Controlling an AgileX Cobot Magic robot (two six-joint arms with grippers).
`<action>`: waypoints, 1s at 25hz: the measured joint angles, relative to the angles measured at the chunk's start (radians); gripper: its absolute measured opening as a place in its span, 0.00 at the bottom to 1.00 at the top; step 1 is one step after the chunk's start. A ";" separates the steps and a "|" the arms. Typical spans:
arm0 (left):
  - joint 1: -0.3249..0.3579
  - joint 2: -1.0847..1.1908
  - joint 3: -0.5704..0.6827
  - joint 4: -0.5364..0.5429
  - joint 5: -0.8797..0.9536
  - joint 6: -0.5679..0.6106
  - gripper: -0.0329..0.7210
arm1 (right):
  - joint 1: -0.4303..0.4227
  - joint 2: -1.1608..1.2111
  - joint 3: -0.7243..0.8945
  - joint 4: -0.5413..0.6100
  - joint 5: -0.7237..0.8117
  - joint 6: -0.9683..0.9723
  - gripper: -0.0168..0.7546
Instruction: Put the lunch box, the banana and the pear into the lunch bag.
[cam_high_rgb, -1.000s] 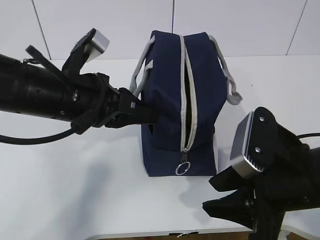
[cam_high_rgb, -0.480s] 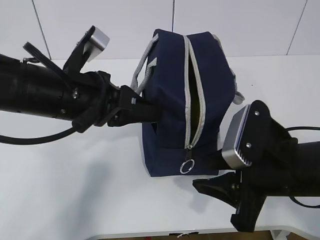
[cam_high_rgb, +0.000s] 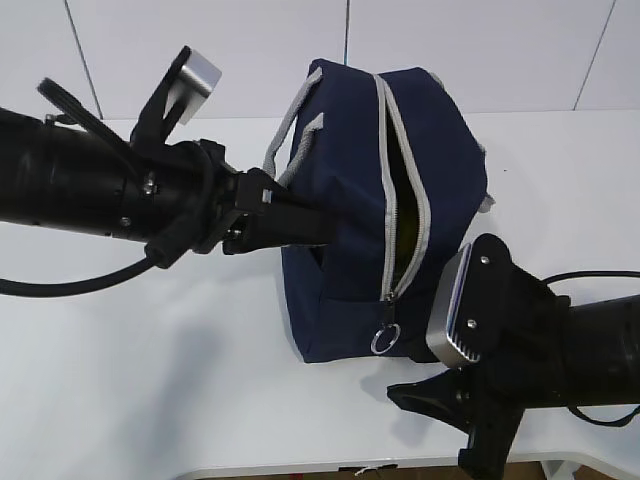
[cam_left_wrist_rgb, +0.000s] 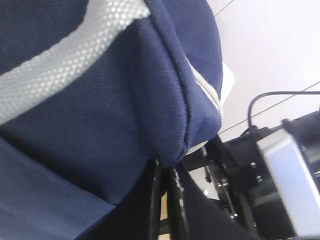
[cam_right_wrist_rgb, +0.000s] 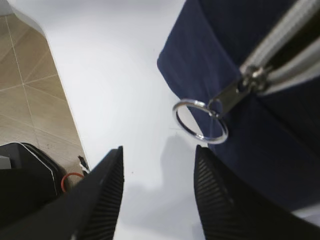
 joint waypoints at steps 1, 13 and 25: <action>0.000 0.000 0.000 0.000 0.000 0.000 0.02 | 0.000 0.004 -0.002 0.001 -0.007 -0.002 0.52; 0.000 0.000 0.000 -0.001 0.006 0.000 0.02 | 0.000 0.073 -0.089 0.003 -0.049 -0.004 0.52; 0.000 0.000 0.000 0.024 0.021 0.000 0.02 | 0.000 0.089 -0.107 0.003 0.018 0.022 0.52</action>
